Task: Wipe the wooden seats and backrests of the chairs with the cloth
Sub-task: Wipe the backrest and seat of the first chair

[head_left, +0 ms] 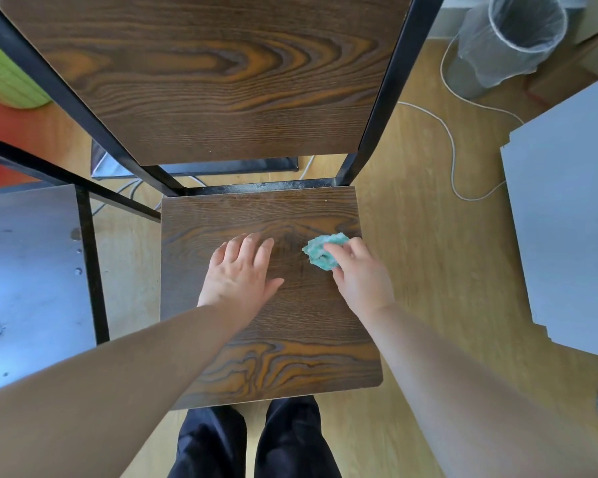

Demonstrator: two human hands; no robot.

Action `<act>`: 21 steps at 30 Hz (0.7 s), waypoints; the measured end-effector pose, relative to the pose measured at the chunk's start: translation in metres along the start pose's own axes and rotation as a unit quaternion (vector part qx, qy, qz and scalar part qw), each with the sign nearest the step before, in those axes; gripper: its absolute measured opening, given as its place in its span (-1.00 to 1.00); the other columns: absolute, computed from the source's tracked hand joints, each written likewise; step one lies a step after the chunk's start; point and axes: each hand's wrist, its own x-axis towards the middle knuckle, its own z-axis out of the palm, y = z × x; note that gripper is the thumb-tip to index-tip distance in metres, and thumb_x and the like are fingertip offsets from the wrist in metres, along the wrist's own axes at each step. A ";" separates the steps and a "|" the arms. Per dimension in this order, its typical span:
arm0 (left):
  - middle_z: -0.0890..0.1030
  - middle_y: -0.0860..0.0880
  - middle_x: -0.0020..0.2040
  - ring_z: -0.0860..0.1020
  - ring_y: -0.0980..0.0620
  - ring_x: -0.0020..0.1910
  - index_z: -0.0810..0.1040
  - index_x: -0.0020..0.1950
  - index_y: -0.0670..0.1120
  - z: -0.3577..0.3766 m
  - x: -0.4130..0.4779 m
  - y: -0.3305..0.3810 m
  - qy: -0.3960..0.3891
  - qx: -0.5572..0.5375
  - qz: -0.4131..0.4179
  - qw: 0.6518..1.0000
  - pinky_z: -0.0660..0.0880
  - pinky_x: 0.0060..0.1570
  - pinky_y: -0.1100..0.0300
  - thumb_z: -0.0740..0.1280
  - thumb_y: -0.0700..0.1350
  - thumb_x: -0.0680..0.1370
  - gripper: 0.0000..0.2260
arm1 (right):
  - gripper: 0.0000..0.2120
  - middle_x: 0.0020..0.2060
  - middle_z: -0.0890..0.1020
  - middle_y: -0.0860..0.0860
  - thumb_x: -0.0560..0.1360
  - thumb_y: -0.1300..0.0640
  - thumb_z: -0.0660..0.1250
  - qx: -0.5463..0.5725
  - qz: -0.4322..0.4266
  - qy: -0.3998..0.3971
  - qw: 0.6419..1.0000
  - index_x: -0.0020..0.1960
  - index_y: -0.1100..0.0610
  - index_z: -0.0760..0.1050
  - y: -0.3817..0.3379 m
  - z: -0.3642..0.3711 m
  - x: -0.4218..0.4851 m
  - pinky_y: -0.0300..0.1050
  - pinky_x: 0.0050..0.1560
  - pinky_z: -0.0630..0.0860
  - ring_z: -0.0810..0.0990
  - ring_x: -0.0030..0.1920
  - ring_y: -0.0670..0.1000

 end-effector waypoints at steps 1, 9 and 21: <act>0.22 -0.07 0.48 0.21 -0.12 0.45 0.08 0.55 -0.04 0.000 0.000 0.000 -0.001 -0.002 -0.001 1.000 0.19 0.42 -0.01 0.08 0.28 0.59 -0.37 | -0.60 0.08 0.52 0.02 0.47 0.16 0.42 0.005 0.001 0.003 1.000 0.29 0.01 0.49 0.000 -0.001 0.002 -0.13 -0.15 0.61 0.55 -0.02 0.03; 0.20 -0.07 0.49 0.19 -0.12 0.46 0.06 0.55 -0.03 -0.007 0.000 -0.006 0.004 -0.008 -0.005 1.000 0.19 0.43 -0.02 0.06 0.27 0.60 -0.38 | -0.66 0.04 0.57 -0.08 0.53 0.33 0.30 0.369 0.224 -0.015 0.902 0.21 0.02 0.61 -0.007 -0.023 0.020 -0.39 -0.12 0.57 0.64 -0.06 -0.05; 0.19 -0.08 0.50 0.17 -0.12 0.47 0.06 0.55 -0.04 -0.001 -0.006 -0.019 -0.003 -0.008 -0.010 1.000 0.18 0.43 -0.01 0.05 0.28 0.60 -0.37 | -0.73 0.01 0.51 -0.05 0.53 0.26 0.30 0.156 0.147 0.016 0.977 0.17 0.01 0.56 0.011 -0.034 0.039 -0.27 -0.20 0.51 0.55 -0.11 -0.03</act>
